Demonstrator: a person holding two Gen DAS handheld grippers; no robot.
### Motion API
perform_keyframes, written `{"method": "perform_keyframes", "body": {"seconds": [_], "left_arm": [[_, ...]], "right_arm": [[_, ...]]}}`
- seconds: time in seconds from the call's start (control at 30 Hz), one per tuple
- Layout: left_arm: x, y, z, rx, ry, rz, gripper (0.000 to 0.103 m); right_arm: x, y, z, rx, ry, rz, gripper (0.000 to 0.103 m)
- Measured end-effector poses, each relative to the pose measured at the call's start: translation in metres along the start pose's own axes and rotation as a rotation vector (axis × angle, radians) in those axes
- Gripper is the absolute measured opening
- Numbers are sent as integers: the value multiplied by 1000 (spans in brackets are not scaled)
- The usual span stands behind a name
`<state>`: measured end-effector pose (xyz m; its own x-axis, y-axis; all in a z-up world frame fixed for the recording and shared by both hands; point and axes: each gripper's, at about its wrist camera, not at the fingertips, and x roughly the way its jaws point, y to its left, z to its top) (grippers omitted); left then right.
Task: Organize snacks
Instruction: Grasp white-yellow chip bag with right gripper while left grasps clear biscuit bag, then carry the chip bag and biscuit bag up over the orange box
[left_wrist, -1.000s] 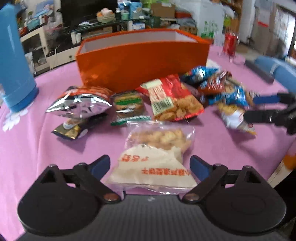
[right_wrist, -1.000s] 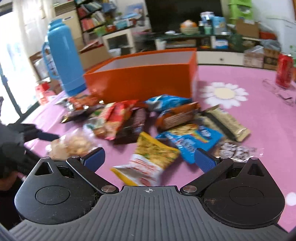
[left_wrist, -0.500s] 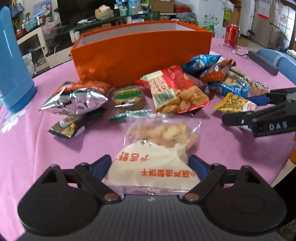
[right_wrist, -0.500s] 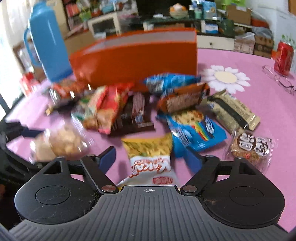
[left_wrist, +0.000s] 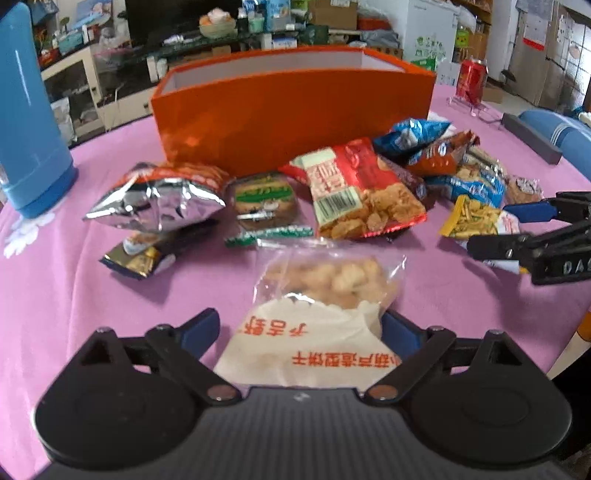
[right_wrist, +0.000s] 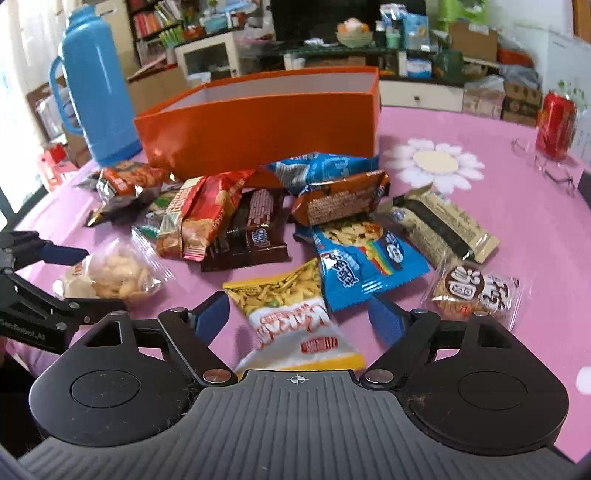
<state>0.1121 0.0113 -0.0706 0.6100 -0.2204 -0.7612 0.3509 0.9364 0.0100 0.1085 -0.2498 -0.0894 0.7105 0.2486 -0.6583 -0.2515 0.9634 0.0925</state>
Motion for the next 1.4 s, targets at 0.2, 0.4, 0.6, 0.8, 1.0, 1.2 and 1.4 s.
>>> {"method": "perform_keyframes", "body": {"seconds": [0.2, 0.4, 0.6, 0.8, 1.0, 1.2, 1.4], "left_arm": [[0, 0, -2, 7, -15, -14, 82], [-9, 2, -6, -33, -10, 3, 73], [-46, 5, -16, -154, -70, -37, 73], [-69, 16, 34, -165, -185, -22, 73], [-44, 43, 120, -243, -303, 20, 73], [43, 60, 187, -332, -267, 88, 73], [78, 58, 187, -285, -228, 154, 74]], "right_arm": [[8, 17, -8, -122, 25, -27, 41], [-4, 23, -10, -139, 41, 14, 19], [-37, 22, -23, -60, 2, 60, 19], [-63, 15, 20, -24, -109, 99, 19], [-47, 1, 116, -53, -280, 32, 19], [39, -17, 175, 0, -297, -3, 19], [102, -18, 173, 33, -254, 13, 21]]}}
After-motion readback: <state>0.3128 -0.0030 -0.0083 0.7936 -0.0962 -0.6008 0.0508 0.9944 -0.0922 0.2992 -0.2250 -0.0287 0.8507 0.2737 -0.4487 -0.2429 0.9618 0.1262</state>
